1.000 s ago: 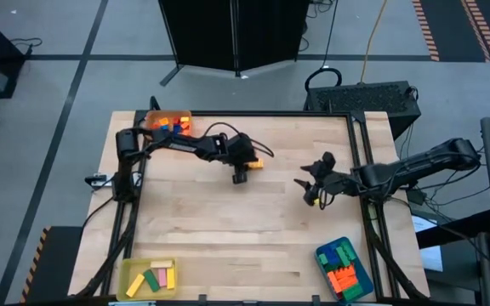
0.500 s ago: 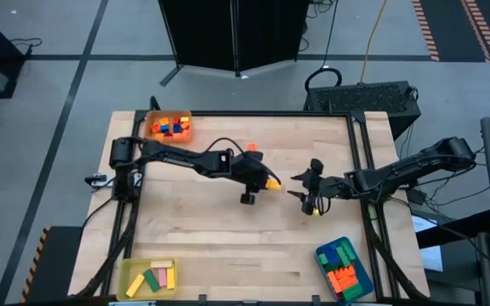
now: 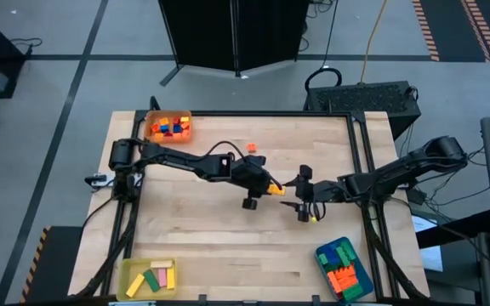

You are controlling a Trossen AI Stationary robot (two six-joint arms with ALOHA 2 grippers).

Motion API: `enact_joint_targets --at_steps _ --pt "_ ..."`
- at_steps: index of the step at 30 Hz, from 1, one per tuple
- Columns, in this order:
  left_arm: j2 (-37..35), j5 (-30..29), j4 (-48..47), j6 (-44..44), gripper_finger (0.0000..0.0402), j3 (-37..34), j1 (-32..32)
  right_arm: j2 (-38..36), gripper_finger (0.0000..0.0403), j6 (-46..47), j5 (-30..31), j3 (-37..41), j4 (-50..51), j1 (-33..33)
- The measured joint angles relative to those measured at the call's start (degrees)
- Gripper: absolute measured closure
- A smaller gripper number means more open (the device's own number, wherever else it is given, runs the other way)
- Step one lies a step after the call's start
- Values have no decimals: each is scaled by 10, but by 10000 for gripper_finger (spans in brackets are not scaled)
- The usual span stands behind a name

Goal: Sort blocks by size
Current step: Put the yellow 8 stud game piece into the blue bin

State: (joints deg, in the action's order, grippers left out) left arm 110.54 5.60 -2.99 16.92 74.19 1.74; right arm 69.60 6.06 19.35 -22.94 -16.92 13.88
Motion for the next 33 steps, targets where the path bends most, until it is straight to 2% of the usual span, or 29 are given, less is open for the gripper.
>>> enact_joint_targets --at_steps 6,17,25,28,33 --pt "0 1 16 -1 269 0 -2 40 153 7 20 1 -46 0" --pt "0 0 11 -5 269 0 -4 34 278 16 35 2 -54 1" --pt "0 2 9 -18 257 0 -4 31 280 32 27 1 -46 2" --pt "-5 13 -15 -27 225 0 -5 23 274 44 14 0 -21 8" --pt "-34 5 -120 -39 162 -1 -3 -19 272 82 4 -11 110 27"
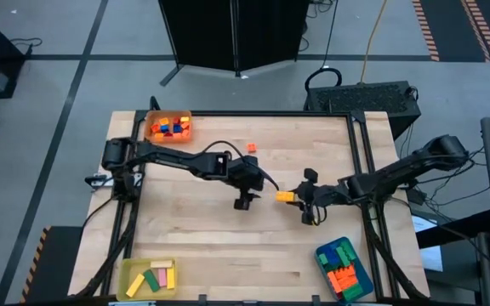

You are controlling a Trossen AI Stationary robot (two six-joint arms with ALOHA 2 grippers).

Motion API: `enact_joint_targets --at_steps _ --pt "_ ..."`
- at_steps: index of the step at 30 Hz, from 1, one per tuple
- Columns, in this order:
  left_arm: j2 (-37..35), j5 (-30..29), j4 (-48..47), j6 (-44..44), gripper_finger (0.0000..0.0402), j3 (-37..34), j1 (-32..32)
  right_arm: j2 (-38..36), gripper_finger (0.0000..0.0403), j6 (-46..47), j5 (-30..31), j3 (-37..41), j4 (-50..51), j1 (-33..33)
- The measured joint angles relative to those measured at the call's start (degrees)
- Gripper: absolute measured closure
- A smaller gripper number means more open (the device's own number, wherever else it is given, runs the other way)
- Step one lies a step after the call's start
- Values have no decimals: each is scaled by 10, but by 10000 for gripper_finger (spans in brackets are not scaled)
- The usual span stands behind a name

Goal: Sort blocks by size
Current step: Put the yellow 8 stud game piece into the blue bin

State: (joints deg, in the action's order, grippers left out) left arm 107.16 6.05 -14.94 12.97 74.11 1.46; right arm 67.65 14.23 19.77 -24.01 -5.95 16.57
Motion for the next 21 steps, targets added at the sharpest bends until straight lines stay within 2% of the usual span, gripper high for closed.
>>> enact_joint_targets --at_steps 2,6,11,17,21 --pt "-16 -21 -31 -13 151 0 0 -24 272 27 -15 -15 59 11" --pt "-47 -74 -81 -19 153 0 0 -61 272 103 -85 -59 197 42" --pt "-81 -82 -86 -16 160 0 -4 -73 272 212 -126 -136 377 101" --pt "-105 -81 -89 -6 160 -4 -5 -73 271 330 -127 -241 484 186" --pt "-114 -81 -85 -1 160 -24 -2 -74 271 437 -127 -271 523 247"
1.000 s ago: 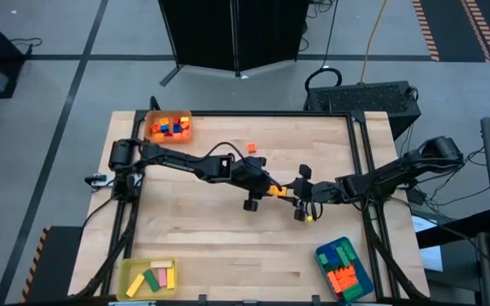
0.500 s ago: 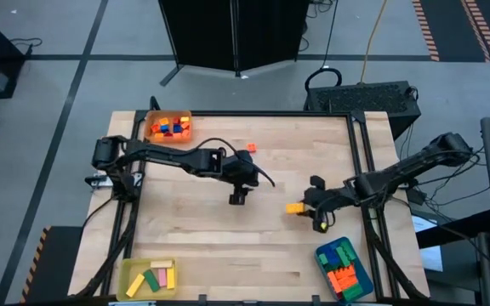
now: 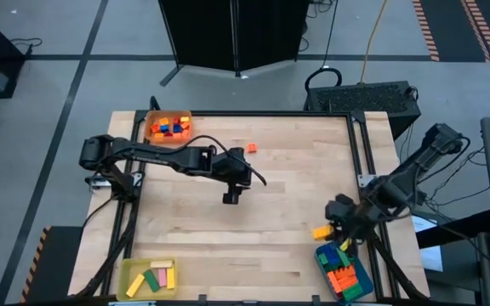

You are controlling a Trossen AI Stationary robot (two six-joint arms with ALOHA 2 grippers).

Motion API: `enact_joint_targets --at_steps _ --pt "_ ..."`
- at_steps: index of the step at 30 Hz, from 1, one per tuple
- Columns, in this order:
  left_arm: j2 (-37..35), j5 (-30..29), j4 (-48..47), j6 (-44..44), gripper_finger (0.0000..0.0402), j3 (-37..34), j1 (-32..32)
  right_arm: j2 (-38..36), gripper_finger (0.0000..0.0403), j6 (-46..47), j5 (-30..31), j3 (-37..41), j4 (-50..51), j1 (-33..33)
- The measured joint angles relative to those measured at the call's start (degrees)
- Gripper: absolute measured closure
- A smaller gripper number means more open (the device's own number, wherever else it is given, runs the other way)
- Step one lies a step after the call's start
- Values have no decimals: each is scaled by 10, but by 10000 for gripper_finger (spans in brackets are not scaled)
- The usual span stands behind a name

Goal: Sort blocks by size
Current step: Put the yellow 8 stud game piece into the blue bin

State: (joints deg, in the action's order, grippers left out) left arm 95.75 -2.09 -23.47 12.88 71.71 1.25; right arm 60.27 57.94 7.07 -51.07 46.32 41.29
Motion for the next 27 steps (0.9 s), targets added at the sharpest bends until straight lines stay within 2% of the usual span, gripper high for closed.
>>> enact_joint_targets --at_steps 7,11,14,19,22,27 --pt "-4 0 17 -4 160 -34 4 22 271 201 -15 14 0 111" --pt "-3 6 79 -10 160 -61 -3 43 270 272 -12 14 -58 161" --pt "18 31 135 -17 160 -75 -13 67 270 322 -13 14 -93 188" --pt "44 39 159 -20 160 -82 -32 107 269 395 -36 14 -80 216" --pt "50 30 174 -21 160 -81 -36 124 255 419 -49 14 -74 220" --pt "50 29 185 -21 160 -81 -40 137 196 448 -62 14 -73 220"
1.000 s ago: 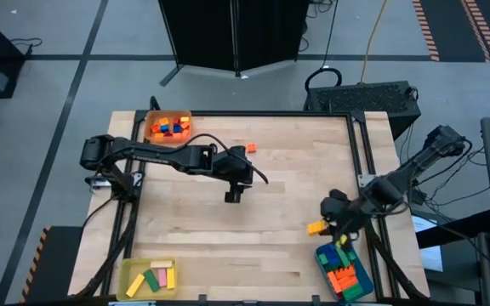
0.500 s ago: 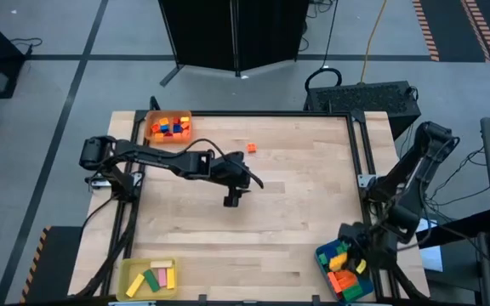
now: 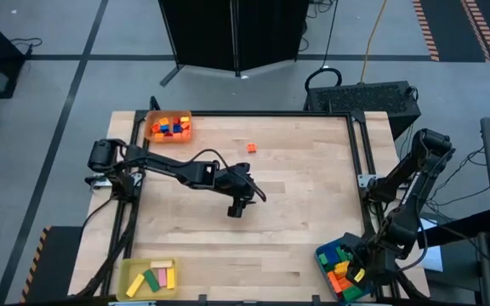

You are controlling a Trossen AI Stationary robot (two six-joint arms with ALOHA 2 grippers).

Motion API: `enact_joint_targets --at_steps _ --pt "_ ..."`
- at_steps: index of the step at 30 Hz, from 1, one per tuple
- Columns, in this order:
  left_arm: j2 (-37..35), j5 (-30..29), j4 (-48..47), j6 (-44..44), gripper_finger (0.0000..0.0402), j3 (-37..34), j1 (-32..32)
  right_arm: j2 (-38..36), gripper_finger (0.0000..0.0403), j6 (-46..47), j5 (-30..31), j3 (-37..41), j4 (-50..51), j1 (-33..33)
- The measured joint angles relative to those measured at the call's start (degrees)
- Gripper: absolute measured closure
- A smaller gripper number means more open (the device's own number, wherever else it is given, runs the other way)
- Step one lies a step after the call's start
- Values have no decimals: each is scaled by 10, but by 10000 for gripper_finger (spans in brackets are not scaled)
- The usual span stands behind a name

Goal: Sort blocks by size
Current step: Put the yellow 8 stud game piece into the blue bin

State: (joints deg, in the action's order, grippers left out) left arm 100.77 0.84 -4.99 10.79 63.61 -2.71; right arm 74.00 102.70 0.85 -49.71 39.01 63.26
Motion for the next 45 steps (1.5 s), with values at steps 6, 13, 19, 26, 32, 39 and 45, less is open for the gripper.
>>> enact_joint_targets --at_steps 6,13,19,26,32,39,45 --pt "0 -2 -1 0 160 0 -1 -16 146 16 -8 0 0 -2" --pt "0 -9 3 1 160 0 1 -43 158 -47 50 0 21 -32" --pt "0 -9 3 1 160 0 1 -47 181 -147 112 0 70 -91" --pt "0 -9 -3 0 160 0 1 -27 190 -281 95 0 -29 -186" --pt "0 -9 -9 0 160 0 0 38 190 -345 2 0 -85 -246" --pt "0 -9 -21 0 160 -2 -1 104 190 -359 -85 0 -145 -265" --pt "0 -9 -21 -1 160 -3 -1 110 191 -329 -103 -1 -112 -264"
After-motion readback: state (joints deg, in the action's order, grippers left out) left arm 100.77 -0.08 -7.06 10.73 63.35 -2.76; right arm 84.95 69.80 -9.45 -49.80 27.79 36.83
